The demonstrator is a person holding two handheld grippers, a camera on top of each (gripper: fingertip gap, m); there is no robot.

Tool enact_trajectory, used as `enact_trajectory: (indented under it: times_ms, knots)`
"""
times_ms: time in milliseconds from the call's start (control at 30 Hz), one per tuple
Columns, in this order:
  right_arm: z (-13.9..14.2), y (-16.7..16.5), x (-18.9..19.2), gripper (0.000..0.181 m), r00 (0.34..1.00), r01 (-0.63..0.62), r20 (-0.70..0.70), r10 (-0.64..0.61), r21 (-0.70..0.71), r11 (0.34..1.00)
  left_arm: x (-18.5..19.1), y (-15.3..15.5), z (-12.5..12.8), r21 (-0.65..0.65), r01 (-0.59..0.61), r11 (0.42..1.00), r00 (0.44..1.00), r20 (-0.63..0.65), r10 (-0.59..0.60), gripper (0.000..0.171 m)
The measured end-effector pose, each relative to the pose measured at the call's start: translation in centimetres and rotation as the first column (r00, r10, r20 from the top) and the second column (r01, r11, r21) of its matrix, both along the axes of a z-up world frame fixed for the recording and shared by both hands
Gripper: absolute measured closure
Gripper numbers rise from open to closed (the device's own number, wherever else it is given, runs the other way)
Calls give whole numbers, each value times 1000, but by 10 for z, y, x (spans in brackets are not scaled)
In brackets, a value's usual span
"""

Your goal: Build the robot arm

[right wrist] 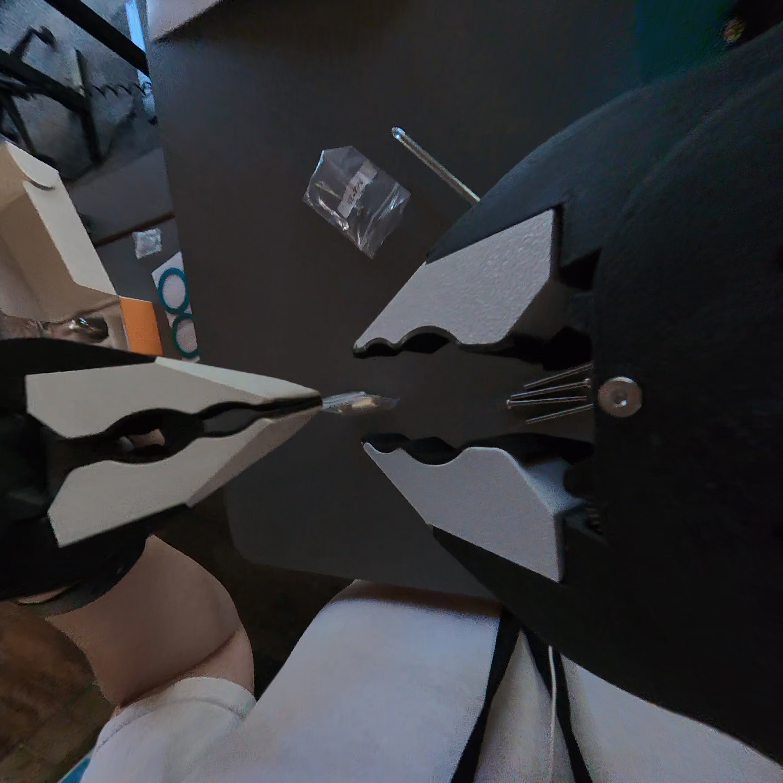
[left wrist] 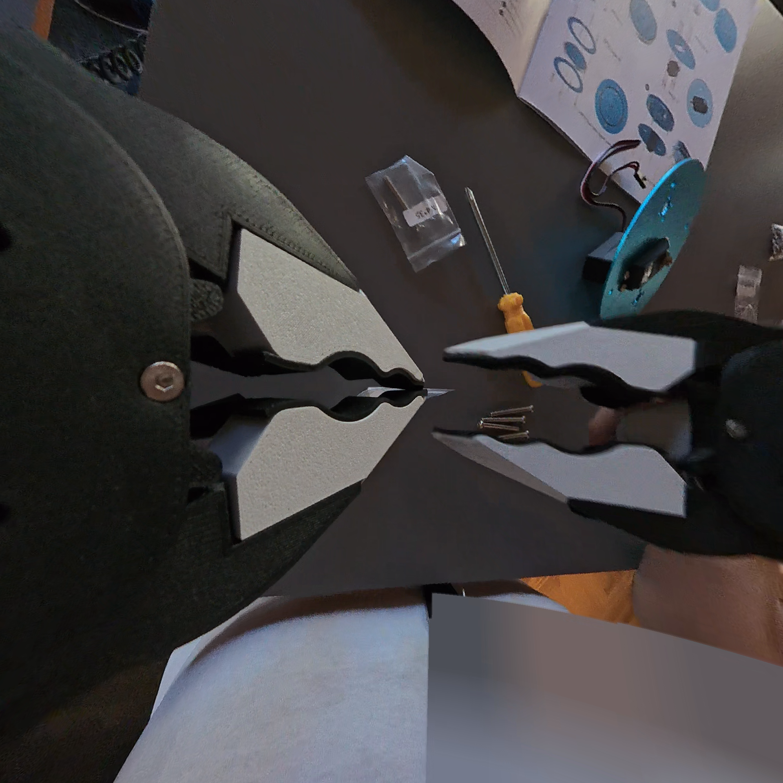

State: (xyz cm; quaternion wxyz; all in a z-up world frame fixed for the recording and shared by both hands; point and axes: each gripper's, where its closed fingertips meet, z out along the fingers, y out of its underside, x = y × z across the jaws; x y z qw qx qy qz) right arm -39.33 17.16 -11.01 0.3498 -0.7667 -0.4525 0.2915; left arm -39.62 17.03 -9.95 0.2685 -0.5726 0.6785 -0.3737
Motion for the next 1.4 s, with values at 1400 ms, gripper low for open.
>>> enact_trajectory:
  times_ms: [1400]
  knots:
    - [8,-14,5,181,985,-169,18,174,-157,973,17,-20,-1,-98,-38,994,998,48,43,171]
